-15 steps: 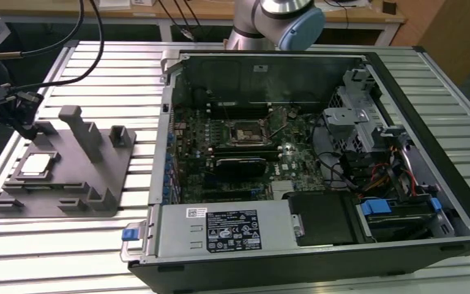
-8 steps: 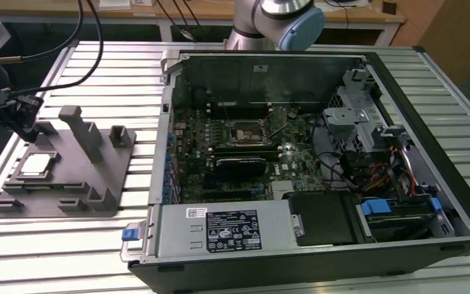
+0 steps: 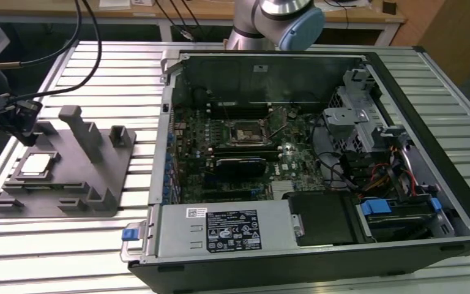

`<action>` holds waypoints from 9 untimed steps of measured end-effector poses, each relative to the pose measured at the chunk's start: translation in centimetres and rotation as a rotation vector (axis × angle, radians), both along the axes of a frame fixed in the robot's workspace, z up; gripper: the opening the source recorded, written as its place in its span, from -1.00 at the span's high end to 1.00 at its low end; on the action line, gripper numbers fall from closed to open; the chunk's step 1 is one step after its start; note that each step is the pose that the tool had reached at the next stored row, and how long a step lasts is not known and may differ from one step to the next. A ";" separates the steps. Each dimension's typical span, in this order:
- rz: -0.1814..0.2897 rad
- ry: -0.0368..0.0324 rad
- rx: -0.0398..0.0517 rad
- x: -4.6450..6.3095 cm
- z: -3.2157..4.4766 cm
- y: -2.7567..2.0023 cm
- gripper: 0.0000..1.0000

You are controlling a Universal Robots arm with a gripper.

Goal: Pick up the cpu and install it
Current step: 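Pick up the cpu and move it towards the insertion slot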

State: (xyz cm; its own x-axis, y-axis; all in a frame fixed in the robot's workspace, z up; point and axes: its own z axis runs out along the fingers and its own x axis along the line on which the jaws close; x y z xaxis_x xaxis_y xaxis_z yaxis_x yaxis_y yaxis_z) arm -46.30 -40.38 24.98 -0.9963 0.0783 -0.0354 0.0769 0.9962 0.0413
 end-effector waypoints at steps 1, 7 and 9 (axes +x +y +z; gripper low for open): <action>0.000 -0.0001 0.0000 0.0 -0.08 -0.05 0.79; 0.000 0.0001 -0.0001 -0.3 -0.68 -0.23 0.79; 0.000 0.0001 -0.0001 -0.4 -0.87 -0.27 0.79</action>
State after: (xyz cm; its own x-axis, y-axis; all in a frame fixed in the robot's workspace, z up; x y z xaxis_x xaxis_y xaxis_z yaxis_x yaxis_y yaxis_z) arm -46.67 -40.65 24.10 -0.9963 0.0783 -0.0353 0.0768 0.9962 0.0412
